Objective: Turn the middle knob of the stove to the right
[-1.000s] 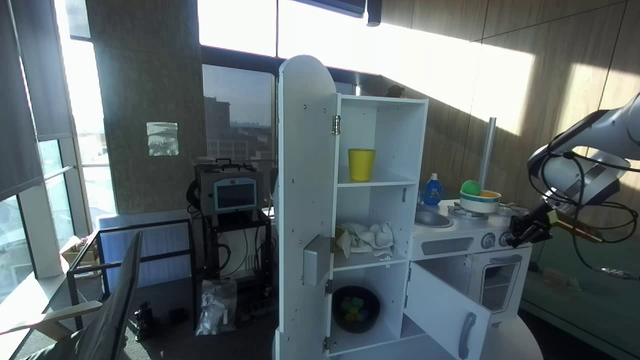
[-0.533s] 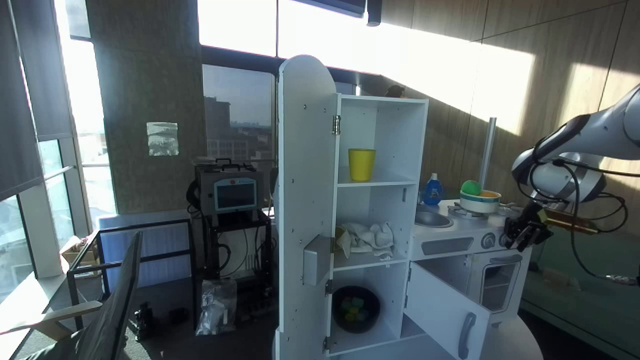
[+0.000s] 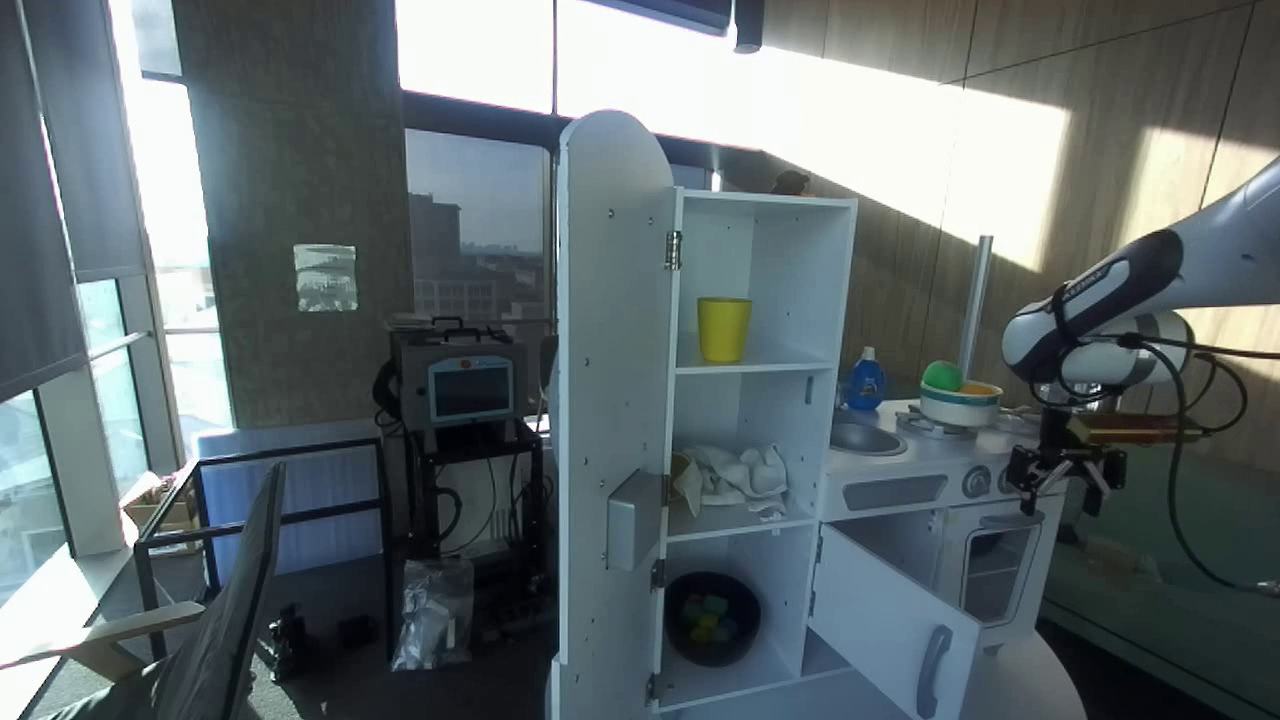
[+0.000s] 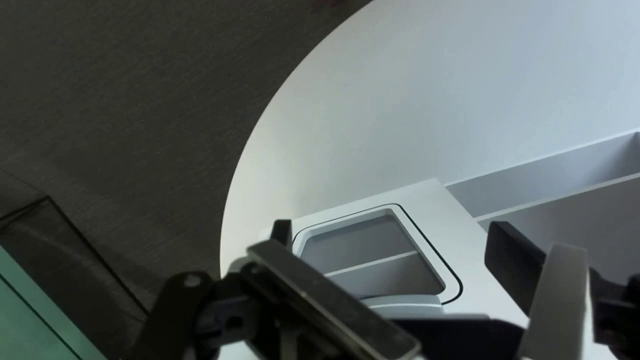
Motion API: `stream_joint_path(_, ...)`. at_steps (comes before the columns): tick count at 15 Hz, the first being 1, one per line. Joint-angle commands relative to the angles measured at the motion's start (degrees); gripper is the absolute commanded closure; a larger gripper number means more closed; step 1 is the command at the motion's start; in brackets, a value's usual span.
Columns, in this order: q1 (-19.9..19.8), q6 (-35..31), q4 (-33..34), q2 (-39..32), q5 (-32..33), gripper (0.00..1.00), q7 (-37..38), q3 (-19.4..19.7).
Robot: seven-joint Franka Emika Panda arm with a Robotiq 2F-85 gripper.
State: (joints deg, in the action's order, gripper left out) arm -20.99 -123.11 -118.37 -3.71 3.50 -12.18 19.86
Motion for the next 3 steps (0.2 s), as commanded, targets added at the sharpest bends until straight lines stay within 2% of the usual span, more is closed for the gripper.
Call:
stream_joint_path(1,1.05,0.54,-4.42,5.92,5.10,0.00,3.29,-0.31)
stream_joint_path(3,1.28,0.90,-5.90,7.60,6.64,0.00,3.97,-0.43)
